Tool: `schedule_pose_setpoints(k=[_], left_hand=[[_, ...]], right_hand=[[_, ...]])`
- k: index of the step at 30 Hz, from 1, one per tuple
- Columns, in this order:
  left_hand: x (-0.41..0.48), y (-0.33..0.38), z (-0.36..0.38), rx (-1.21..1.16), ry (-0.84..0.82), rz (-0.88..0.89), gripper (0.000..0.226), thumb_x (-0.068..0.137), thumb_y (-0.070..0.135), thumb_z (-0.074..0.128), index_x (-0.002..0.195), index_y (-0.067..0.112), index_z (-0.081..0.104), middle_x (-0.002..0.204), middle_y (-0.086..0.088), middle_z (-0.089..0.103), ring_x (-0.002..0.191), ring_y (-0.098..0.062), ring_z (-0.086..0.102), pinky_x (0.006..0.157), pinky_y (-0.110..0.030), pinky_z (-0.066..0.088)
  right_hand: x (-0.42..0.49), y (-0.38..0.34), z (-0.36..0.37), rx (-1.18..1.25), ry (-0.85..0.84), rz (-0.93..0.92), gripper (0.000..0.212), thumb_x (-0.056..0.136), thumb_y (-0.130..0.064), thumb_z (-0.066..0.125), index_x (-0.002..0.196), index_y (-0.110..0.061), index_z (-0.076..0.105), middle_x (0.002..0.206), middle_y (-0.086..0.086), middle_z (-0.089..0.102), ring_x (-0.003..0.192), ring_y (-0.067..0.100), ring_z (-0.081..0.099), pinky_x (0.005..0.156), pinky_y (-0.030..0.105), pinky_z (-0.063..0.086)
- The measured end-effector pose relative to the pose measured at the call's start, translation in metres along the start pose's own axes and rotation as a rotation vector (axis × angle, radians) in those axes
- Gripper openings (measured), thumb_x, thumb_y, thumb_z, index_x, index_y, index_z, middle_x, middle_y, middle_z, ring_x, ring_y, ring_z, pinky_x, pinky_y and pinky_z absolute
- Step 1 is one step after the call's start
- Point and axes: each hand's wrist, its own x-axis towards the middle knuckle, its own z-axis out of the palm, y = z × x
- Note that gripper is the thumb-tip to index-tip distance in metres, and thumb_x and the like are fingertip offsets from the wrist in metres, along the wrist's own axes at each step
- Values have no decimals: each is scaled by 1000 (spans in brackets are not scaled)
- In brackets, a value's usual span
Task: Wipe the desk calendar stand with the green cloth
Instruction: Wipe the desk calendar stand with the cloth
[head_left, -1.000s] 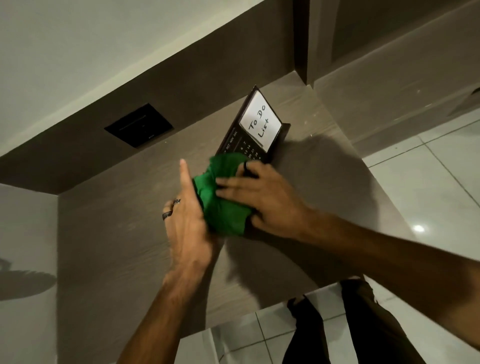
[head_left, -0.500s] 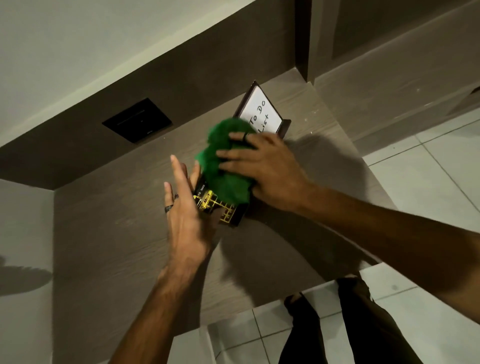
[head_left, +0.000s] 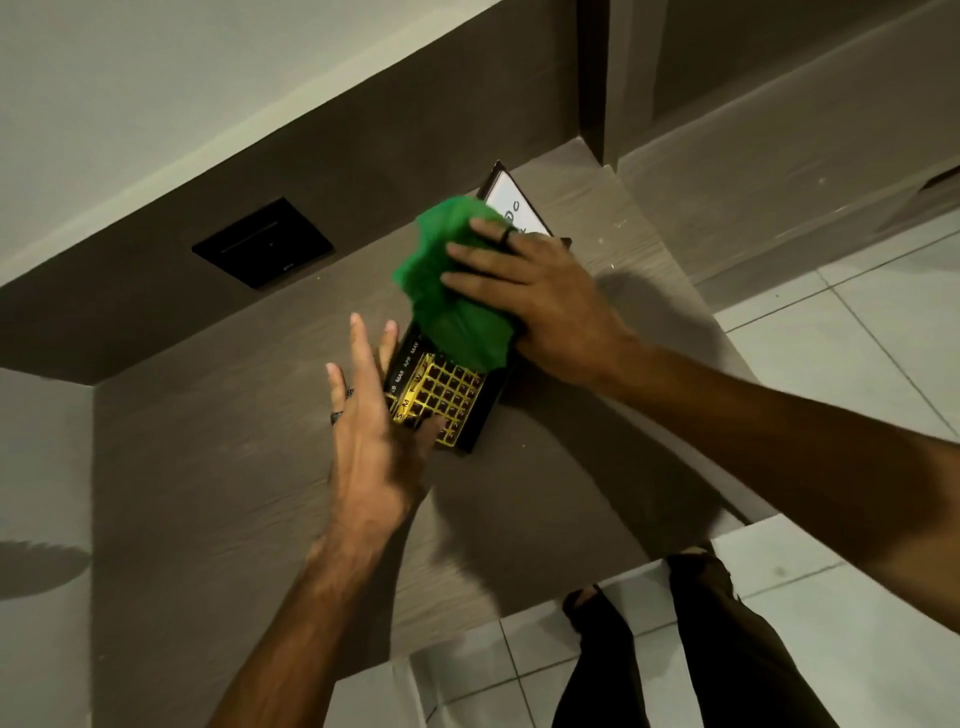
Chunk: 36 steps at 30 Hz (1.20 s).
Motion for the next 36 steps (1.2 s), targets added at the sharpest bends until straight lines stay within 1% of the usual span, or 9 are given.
schedule_pose_setpoints(k=[6,9,11,14,17,24,29,32,36], left_hand=[[0,-1,3,52,-10,23,103,73,3,82,155,10,20,161,-12,23,152,-27,8,123,-55,-1],[-1,3,0,11,-39,39,86,78,21,67,153,10,27,159,-5,18,152,-25,7,123,-46,-6],[0,3,-1,28,-43,60,83,79,12,68,152,10,28,158,2,20,151,-19,5,123,-47,-6],[1,5,-2,48,-4,35,93,76,-1,79,153,13,30,150,25,10,148,-8,0,124,-47,-4],[2,5,-1,58,-9,24,94,76,1,79,154,14,29,152,16,15,150,-9,-1,124,-46,-5],[3,7,-3,59,-61,50,92,76,-6,75,152,9,28,158,-2,25,152,-20,6,124,-46,-6],[4,11,-3,82,-44,18,93,79,0,77,154,14,25,157,4,22,151,-13,-1,124,-41,-9],[2,11,-2,48,-41,-2,94,79,-1,76,155,15,23,155,5,17,152,-16,0,123,-43,-8],[3,13,1,50,-16,-16,95,76,-4,77,154,13,25,153,5,15,151,-18,3,124,-43,-6]], right_hand=[[-61,-4,39,-51,-18,-1,60,78,-2,75,134,-8,57,142,16,51,135,42,40,100,54,42],[-59,-22,45,11,-19,-158,51,86,-9,67,135,-12,56,145,11,50,137,38,38,101,46,38],[-36,-20,39,4,27,-179,48,87,-9,57,136,-12,55,145,11,49,138,38,36,101,43,34],[-16,5,24,-11,104,-28,52,82,0,63,133,-7,57,142,15,52,136,42,38,103,51,39],[-36,13,22,-51,33,118,60,78,1,73,135,-9,56,143,14,51,136,42,38,103,58,38],[-59,-28,41,57,-54,-226,41,86,-10,68,126,-13,64,138,8,58,131,40,46,99,50,42],[0,49,3,-26,89,63,53,83,2,67,133,-13,57,143,12,51,137,41,37,105,58,38],[-4,85,-3,-34,107,285,54,85,1,63,136,-13,55,144,11,51,138,36,37,110,52,31],[-39,66,12,5,42,437,68,70,12,62,134,-10,57,140,14,54,133,40,41,111,50,31]])
